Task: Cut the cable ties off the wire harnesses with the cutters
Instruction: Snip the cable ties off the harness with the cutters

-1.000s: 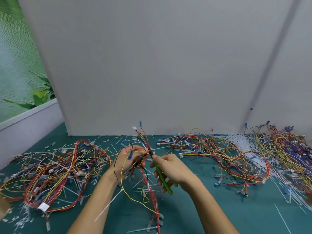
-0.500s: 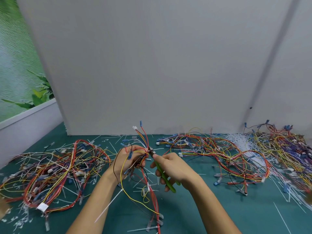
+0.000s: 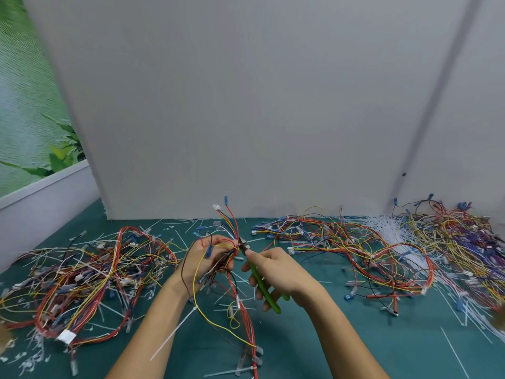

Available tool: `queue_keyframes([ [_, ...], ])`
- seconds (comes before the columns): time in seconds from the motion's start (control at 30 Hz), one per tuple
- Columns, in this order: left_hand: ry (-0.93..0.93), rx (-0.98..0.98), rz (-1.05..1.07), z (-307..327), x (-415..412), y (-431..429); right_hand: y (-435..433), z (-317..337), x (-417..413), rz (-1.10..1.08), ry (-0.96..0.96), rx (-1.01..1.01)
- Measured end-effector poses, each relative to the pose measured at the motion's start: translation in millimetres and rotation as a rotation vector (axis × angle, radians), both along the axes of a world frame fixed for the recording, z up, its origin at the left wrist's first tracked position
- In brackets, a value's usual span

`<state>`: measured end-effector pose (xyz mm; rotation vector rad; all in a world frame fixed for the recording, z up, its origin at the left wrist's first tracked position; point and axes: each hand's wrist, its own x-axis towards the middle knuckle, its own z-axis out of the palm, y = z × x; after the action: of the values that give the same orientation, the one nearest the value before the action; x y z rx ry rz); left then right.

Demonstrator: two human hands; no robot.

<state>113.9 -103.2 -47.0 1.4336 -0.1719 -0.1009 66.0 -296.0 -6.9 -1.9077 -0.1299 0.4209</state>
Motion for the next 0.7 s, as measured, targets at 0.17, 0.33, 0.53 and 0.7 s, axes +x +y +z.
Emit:
queue_keyframes([
  [0.17, -0.003, 0.014, 0.003, 0.6, 0.6, 1.4, 0.8, -1.1, 0.7, 0.018, 0.02, 0.006],
  [0.33, 0.012, 0.007, 0.005, 1.3, -0.5, 0.4, 0.3, -1.5, 1.5, 0.016, 0.001, -0.012],
  [0.53, 0.013, 0.008, 0.002, 0.9, -0.8, 0.5, -0.3, -4.4, 3.4, 0.016, -0.026, -0.036],
  [0.7, 0.005, 0.008, 0.008, 2.3, -1.6, 0.0, 0.7, -4.6, 2.8, 0.018, -0.002, -0.013],
])
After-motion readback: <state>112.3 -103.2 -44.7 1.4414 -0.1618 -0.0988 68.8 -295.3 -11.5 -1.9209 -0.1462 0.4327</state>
